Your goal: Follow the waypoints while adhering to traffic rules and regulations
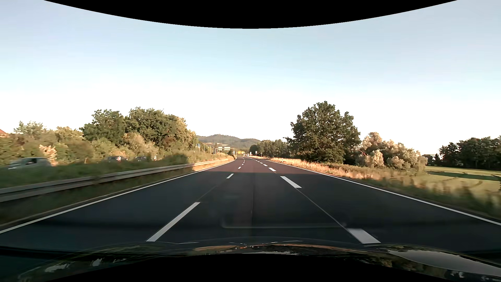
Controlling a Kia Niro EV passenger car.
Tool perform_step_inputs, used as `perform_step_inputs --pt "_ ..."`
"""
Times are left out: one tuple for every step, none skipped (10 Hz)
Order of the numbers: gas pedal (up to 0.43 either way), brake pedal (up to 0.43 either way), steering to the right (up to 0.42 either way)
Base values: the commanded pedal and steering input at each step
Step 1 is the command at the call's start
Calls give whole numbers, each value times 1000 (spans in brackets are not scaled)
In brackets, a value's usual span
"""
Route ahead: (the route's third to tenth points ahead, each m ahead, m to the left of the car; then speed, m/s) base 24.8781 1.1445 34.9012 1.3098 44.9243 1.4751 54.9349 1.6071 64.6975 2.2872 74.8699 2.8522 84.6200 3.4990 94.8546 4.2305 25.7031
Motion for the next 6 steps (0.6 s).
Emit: perform_step_inputs --pt "197 0 -5" --pt "209 0 -5" --pt "209 0 -5" --pt "209 0 -5" --pt "209 0 -5" --pt "209 0 -5"
